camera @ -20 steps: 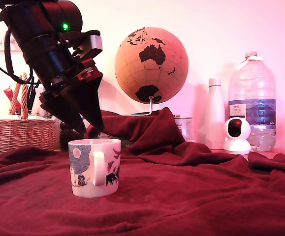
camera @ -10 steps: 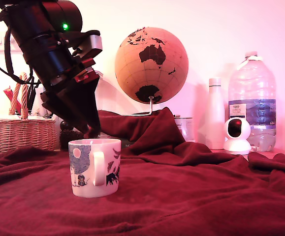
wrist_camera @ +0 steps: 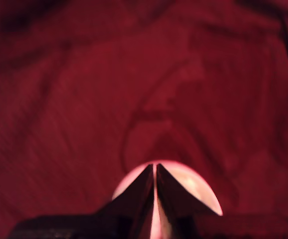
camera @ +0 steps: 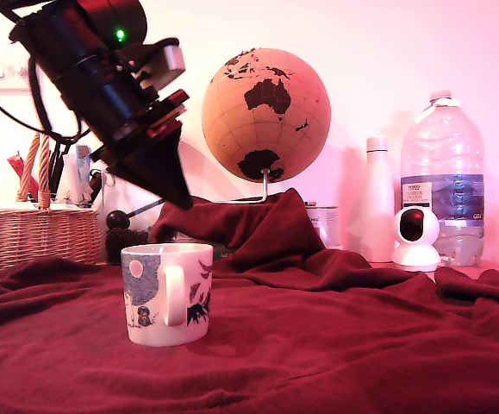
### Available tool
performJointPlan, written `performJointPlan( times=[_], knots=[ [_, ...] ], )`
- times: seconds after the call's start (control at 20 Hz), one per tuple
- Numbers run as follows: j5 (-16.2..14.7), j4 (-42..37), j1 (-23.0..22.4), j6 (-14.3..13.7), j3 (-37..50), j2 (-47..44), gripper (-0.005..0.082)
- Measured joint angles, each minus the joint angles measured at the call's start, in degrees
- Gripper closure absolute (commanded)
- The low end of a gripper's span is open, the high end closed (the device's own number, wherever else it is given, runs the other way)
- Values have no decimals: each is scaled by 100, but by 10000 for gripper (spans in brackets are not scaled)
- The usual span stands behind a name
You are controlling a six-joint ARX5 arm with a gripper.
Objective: Pick up the coffee capsules on the table and drop them inside the coffee cup
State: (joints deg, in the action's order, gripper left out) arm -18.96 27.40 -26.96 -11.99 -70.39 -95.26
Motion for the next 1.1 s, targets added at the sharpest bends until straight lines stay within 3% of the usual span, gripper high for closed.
performJointPlan(
  times=[0.45,1.1],
  knots=[
    [0,-944,658,155,240,820,789],
    [39,-3355,2135,999,2859,2031,789]
  ],
)
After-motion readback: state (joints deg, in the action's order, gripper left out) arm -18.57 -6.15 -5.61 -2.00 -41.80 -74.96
